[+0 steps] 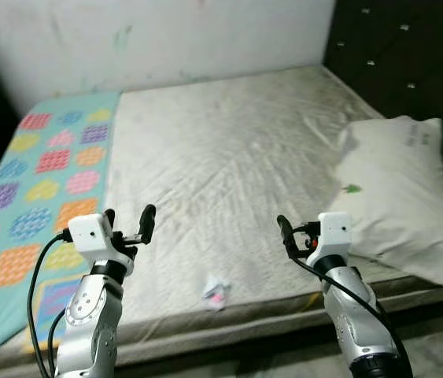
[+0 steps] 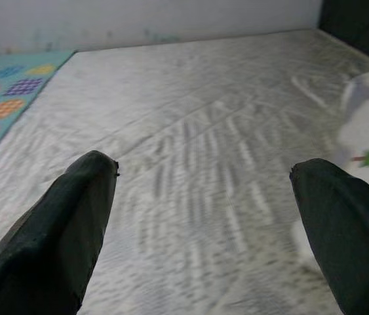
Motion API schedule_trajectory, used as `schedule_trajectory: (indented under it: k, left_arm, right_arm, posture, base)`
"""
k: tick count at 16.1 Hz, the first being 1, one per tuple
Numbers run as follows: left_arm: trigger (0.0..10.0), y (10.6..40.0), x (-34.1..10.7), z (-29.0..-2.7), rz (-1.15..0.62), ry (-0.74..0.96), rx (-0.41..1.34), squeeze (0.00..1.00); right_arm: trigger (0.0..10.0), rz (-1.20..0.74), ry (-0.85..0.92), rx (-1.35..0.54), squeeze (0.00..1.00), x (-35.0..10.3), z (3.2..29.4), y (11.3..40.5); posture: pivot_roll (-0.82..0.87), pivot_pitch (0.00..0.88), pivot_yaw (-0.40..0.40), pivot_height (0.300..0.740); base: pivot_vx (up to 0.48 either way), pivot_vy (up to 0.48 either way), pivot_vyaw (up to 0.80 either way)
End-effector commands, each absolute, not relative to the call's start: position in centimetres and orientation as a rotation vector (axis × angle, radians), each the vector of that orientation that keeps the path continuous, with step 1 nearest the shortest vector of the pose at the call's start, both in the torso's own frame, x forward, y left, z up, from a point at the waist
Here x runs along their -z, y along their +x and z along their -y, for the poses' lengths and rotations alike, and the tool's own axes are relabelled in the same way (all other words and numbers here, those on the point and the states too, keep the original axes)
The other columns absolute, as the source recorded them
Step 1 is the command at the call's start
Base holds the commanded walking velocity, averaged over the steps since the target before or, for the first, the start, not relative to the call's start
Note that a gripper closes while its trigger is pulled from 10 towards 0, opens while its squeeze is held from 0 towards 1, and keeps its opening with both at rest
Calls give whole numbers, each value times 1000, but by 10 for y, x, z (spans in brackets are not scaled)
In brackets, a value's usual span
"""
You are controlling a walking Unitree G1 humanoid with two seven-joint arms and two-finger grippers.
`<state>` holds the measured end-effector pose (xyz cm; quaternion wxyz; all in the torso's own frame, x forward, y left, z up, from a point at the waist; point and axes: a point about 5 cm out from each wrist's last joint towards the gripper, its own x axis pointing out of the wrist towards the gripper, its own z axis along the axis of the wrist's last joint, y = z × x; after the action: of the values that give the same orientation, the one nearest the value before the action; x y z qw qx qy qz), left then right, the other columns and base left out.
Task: Clean up the room
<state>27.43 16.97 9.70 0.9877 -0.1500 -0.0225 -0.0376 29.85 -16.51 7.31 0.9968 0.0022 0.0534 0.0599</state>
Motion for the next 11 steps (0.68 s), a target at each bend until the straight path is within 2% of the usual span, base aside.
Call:
schedule_trajectory:
  k: [1, 2, 11]
  left_arm:
    - [10000, 273, -98, -169, 47, -292, 90, 0]
    - [10000, 273, -98, -169, 48, -305, 85, 0]
    - [10000, 276, -97, -171, 32, -301, 35, 0]
  right_arm:
    - [10000, -105, 8, -112, 0, -75, 165, 300]
    - [10000, -106, 8, -111, 0, -75, 165, 301]
    - [10000, -95, 9, -94, 0, -77, 167, 299]
  posture:
    - [-195, 0, 93, 740]
    - [-194, 0, 94, 740]
    - [-193, 0, 95, 740]
  base:
    - [326, 0, 0]
    - [300, 0, 0]
    - [0, 0, 0]
